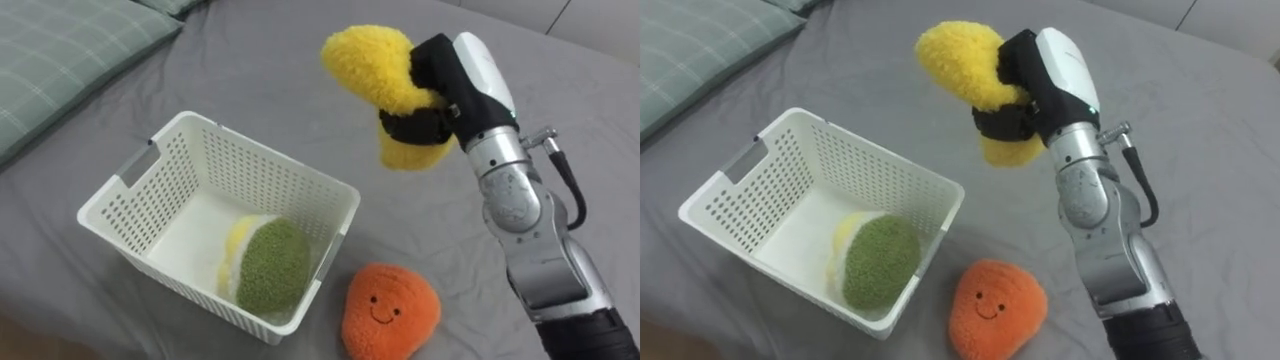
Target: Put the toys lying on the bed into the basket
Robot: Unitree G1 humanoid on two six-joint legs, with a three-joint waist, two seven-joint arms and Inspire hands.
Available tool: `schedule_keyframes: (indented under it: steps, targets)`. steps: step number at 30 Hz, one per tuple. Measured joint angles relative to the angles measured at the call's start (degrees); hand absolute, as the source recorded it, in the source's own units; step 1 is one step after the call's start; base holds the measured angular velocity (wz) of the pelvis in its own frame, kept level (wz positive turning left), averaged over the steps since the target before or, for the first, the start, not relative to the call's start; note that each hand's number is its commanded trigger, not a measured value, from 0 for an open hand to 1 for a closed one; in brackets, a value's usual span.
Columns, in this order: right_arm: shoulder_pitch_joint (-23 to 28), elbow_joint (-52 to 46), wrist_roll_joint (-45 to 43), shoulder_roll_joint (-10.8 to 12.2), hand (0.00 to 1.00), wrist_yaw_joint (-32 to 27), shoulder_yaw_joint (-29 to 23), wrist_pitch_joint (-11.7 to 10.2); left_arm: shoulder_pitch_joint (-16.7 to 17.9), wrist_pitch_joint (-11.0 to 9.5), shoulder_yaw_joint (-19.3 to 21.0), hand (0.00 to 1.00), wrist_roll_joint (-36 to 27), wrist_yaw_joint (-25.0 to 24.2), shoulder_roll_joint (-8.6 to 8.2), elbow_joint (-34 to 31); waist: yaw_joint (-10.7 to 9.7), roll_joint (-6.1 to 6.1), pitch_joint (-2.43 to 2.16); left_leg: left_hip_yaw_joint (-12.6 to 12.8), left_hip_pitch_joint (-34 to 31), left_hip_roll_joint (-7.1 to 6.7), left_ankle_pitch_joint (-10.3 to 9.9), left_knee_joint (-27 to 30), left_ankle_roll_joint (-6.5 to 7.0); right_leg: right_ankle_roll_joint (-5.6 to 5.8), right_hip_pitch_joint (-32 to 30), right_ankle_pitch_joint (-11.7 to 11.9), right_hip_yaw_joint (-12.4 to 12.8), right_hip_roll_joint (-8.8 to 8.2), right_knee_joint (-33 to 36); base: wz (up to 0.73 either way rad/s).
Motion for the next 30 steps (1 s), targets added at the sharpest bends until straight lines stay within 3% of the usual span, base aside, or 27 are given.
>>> schedule_keyframes:
  steps: [15, 24, 25, 26, 27, 28, 30]
  targets:
    - [-3.1, 0.5, 2.5, 1.6, 1.00, 1.6, 8.0, 1.2, -1.7, 0.9, -1.6, 0.00, 0.0, -1.0, 0.40, 0.9, 3.9, -0.30, -0.02, -1.4, -0.1, -0.10, 0.0, 0.3, -0.04, 0.02, 0.6, 0.0, -0.6, -0.03, 0.0, 0.03]
    - [-4.5, 3.3, 2.3, 4.4, 1.00, 4.0, 12.4, 2.8, -2.1, 1.2, -2.8, 0.00, 0.2, -0.9, 0.96, 0.0, 5.1, -1.20, 0.16, -1.7, -0.3, -0.25, 0.0, 0.1, -0.05, 0.04, 0.9, 0.0, -0.7, -0.03, -0.5, 0.02]
    - [-4.5, 3.3, 1.9, 4.6, 0.93, 4.0, 12.4, 3.3, -2.1, 1.2, -2.8, 0.00, 0.2, -0.9, 0.91, 0.0, 5.4, -1.43, 0.09, -1.7, -0.5, -0.36, 0.0, 0.1, -0.04, 0.03, 1.0, 0.0, -0.7, -0.04, -0.8, 0.00]
    - [-4.5, 3.3, 1.6, 4.7, 0.59, 4.0, 12.4, 3.4, -2.1, 1.2, -2.8, 0.00, 0.2, -0.9, 0.86, -0.1, 5.4, -1.56, 0.03, -1.9, -0.7, -0.39, 0.0, 0.1, -0.04, 0.03, 1.0, 0.0, -0.8, -0.05, -0.9, 0.09]
    - [-4.7, 3.7, 1.1, 4.8, 0.44, 4.0, 12.4, 3.4, -2.1, 1.2, -2.8, 0.00, 0.3, -0.9, 0.86, -0.1, 5.4, -1.55, 0.04, -2.2, -0.9, -0.48, 0.0, 0.2, -0.04, 0.04, 1.0, 0.0, -1.0, -0.11, -0.9, 0.12]
    - [-5.2, 4.5, 0.8, 5.1, 0.01, 4.0, 12.4, 3.4, -2.1, 1.2, -2.8, 0.00, 0.3, -0.9, 0.85, -0.1, 5.4, -1.53, 0.05, -2.4, -1.0, -0.53, 0.0, 0.3, -0.03, 0.04, 1.0, 0.0, -1.2, -0.13, -0.9, 0.12]
    - [-5.9, 5.7, 0.4, 5.2, 0.00, 4.0, 12.4, 3.8, -2.1, 1.4, -2.9, 0.00, 0.2, -0.9, 0.84, -0.1, 5.4, -1.50, 0.07, -2.8, -1.0, -0.60, 0.0, 0.4, -0.02, 0.05, 1.0, 0.0, -1.4, -0.18, -0.9, 0.09]
